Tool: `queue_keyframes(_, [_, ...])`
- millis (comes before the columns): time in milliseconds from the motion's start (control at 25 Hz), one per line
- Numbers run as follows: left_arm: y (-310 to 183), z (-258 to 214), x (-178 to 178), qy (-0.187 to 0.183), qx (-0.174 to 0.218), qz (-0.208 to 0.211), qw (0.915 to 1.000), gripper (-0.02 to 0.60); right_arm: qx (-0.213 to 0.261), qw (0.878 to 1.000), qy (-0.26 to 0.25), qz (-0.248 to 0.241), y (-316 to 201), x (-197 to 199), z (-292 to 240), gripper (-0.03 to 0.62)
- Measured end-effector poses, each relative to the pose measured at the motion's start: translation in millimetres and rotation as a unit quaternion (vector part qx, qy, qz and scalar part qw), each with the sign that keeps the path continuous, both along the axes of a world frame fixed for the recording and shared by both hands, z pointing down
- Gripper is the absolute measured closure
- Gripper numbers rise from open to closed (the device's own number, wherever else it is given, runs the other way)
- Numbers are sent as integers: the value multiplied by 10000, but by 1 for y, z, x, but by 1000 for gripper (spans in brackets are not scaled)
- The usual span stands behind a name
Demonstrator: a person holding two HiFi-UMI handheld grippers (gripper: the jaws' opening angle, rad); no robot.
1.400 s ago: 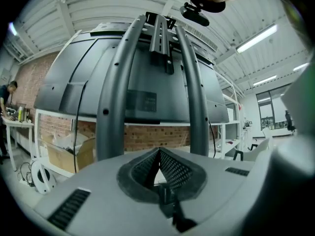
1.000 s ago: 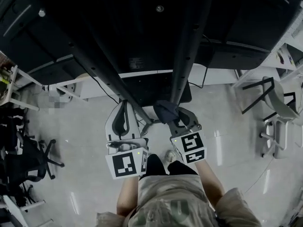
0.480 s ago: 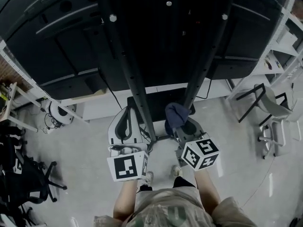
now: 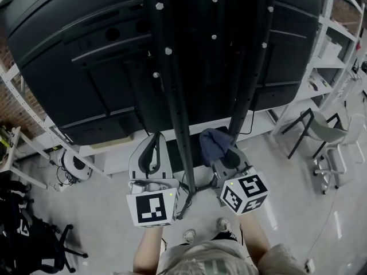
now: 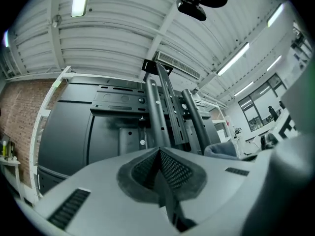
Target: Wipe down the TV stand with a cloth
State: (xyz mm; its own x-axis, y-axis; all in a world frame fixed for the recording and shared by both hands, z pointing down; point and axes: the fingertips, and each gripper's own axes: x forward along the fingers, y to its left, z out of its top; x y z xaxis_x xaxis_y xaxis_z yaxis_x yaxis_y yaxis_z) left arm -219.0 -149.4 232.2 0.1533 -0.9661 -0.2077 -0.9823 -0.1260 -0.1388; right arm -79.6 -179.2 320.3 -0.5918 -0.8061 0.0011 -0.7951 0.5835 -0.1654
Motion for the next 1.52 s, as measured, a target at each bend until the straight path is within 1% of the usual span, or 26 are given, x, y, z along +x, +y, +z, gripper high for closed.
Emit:
queue_keyframes(40, [0,-6,-3,23,37,21,10000,568,335,9988,330,100,-1,-5,-16,537])
queue_keyframes(120, [-2,-18,-8,30,113,41,9999,568,963,9905,932,294,-3,-14,-53,537])
queue_keyframes(200, [-5,-31,-12,13,185,62,9998,568,1535,9770,1404,461,-4,-22,-94,537])
queue_keyframes(240, [-6,-37,-13,1,217,80,9997,568,1815,9672,1688,555,-3,-26,-115,537])
queue_keyframes(280, [-7,-44,-13,-19,254,103,9996,568,2105,9538,2036,672,-1,-31,-137,537])
queue_keyframes(360, [-5,-56,-12,-59,357,151,9992,568,2731,9183,2683,1007,4,-39,-178,537])
queue_keyframes(480, [-2,-72,-8,-79,543,192,9983,568,3675,8614,3102,1632,8,-52,-240,537])
queue_keyframes(560, [0,-78,-6,-74,601,224,9979,568,4120,8228,3431,1886,9,-64,-276,537])
queue_keyframes(640, [3,-80,-6,-52,574,231,9981,568,4451,7879,3743,2027,8,-77,-306,537])
queue_keyframes(720, [5,-80,-6,-73,579,240,9980,568,4680,7583,3981,2179,6,-87,-329,537])
queue_keyframes(760, [6,-80,-5,-88,598,253,9979,568,4746,7474,4068,2250,4,-91,-338,537])
queue_keyframes(800, [8,-81,-4,-100,614,266,9977,568,4788,7397,4130,2306,2,-94,-345,537])
queue_keyframes(880, [9,-82,-3,-109,638,278,9975,568,4816,7324,4189,2370,-1,-98,-357,537])
queue_keyframes(1000, [9,-82,-7,-83,655,227,9976,568,4779,7295,4248,2430,-8,-102,-365,537])
queue_keyframes(1120, [8,-81,-10,-57,641,184,9978,568,4724,7219,4385,2516,-18,-103,-364,537])
queue_keyframes(1280, [6,-75,-12,-64,595,156,9981,568,4602,7164,4604,2509,-34,-106,-356,537])
queue_keyframes(1440, [2,-66,-12,-86,498,115,9987,568,4511,7186,4713,2410,-42,-109,-347,537])
queue_keyframes(1520, [0,-62,-13,-62,444,104,9989,568,4501,7161,4785,2361,-44,-111,-341,537])
